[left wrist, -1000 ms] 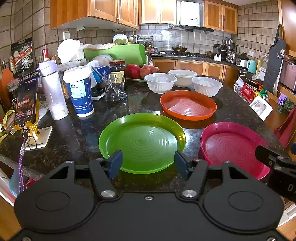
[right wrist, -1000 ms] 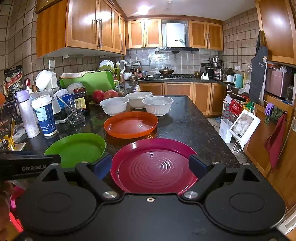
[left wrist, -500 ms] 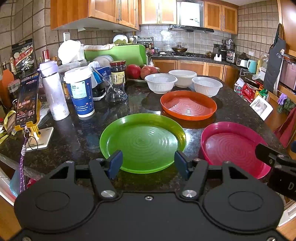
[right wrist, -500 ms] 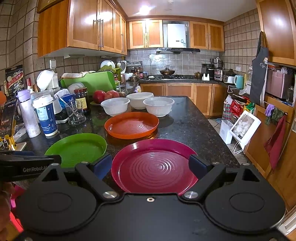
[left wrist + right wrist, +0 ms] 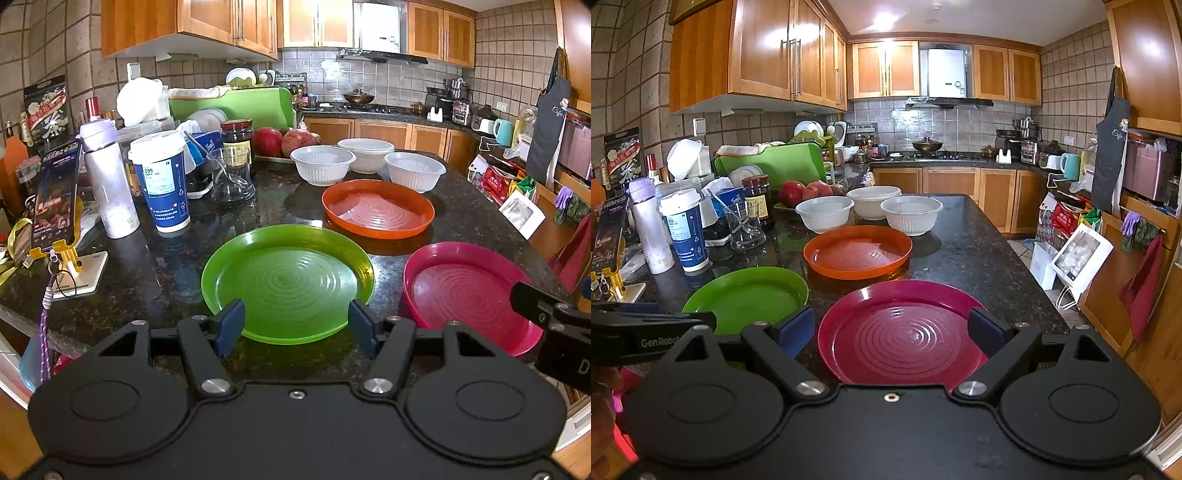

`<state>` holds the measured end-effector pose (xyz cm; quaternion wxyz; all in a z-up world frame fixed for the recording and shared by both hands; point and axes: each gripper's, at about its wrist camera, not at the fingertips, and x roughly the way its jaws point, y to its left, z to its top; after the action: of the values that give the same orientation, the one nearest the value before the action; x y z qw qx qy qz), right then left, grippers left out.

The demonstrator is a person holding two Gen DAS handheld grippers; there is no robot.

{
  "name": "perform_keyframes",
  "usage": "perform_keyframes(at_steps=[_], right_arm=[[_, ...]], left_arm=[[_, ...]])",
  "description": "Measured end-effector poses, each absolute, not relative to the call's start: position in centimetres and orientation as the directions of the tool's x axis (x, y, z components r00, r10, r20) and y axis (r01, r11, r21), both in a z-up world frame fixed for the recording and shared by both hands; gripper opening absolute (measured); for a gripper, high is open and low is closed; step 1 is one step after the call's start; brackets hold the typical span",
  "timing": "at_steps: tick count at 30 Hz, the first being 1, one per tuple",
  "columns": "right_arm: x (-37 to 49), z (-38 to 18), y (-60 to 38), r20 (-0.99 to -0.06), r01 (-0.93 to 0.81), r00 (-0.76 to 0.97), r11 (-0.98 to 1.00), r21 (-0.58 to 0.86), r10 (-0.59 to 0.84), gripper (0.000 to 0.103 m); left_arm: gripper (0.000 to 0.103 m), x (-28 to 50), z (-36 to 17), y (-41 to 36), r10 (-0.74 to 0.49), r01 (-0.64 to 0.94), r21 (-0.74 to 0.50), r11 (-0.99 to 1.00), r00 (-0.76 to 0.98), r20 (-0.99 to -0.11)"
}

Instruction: Organize plates and bowls

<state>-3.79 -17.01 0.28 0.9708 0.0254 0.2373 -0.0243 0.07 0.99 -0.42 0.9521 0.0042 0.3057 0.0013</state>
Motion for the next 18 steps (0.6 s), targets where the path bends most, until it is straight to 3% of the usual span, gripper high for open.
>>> perform_keyframes(at_steps=[18], right_arm=[[-3.72, 0.15, -17.18, -0.46, 0.048, 0.887, 0.998, 0.035, -0.026, 0.094]], left_arm=[[0.065, 0.22, -0.46, 0.99, 0.01, -0.001, 0.016, 1.0, 0.811, -0.585]])
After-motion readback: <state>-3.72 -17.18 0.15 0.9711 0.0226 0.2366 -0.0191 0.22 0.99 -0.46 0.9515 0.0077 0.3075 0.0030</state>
